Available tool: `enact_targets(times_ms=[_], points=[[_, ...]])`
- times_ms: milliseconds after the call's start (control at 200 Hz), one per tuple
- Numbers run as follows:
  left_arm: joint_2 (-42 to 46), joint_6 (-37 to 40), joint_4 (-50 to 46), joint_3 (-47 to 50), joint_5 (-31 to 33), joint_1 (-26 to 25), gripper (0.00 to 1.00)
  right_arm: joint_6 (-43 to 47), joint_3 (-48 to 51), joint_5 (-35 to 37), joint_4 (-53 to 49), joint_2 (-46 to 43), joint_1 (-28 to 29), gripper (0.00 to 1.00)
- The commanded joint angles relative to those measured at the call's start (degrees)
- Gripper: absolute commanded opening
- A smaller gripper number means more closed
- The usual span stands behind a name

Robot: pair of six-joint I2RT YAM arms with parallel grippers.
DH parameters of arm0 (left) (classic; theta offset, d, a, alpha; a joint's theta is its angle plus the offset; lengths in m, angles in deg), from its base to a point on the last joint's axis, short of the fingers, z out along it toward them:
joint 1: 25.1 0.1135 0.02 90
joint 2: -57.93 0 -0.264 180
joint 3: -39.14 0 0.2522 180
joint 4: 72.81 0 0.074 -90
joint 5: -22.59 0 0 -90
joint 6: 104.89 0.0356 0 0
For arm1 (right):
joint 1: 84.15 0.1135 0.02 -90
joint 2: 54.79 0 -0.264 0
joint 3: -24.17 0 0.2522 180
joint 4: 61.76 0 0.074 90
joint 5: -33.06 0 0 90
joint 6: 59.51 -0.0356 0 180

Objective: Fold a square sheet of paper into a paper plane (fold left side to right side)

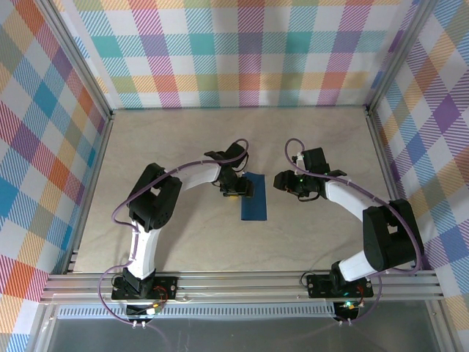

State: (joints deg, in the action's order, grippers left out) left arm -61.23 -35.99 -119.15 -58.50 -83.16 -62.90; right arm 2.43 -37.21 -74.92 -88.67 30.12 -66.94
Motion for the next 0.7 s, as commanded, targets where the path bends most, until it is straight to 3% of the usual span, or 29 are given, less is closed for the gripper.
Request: enact_targets(times_ms=[0, 695], points=[[-7.35, 1.33, 1.74, 1.23, -0.43, -2.72, 0.55, 0.46, 0.35, -0.03, -0.27, -1.06, -0.21, 0.51], [-10.13, -0.58, 1.2, 0.01, -2.31, -2.85, 0.58, 0.54, 0.78, 0.22, 0.04, -0.74, -0.21, 0.51]])
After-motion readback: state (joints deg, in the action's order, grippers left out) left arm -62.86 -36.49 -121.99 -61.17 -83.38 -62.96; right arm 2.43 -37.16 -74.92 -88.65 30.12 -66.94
